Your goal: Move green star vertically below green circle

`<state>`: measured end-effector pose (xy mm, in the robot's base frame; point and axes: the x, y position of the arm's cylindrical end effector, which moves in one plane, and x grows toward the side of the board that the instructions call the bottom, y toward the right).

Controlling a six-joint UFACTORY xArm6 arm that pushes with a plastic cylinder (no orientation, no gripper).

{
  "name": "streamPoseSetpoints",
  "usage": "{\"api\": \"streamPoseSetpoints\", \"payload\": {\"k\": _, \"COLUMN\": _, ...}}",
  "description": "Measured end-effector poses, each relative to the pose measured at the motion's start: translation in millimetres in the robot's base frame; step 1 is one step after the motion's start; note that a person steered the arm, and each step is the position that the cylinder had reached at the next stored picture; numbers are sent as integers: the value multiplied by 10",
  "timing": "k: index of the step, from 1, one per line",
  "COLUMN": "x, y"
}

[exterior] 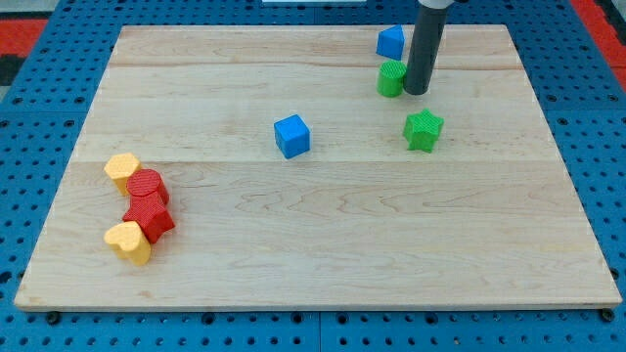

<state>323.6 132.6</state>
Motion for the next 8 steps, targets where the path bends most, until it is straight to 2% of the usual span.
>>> {"api": "streamPoseSetpoints", "payload": {"k": 1, "x": 54, "y": 538}}
{"api": "streamPoseSetpoints", "payload": {"k": 3, "x": 692, "y": 1172}}
{"api": "streamPoseSetpoints", "payload": {"k": 4, "x": 1017, "y": 1189}}
{"api": "streamPoseSetpoints", "payload": {"k": 5, "x": 1121, "y": 1147}}
{"api": "streamPoseSetpoints", "payload": {"k": 8, "x": 1042, "y": 174}}
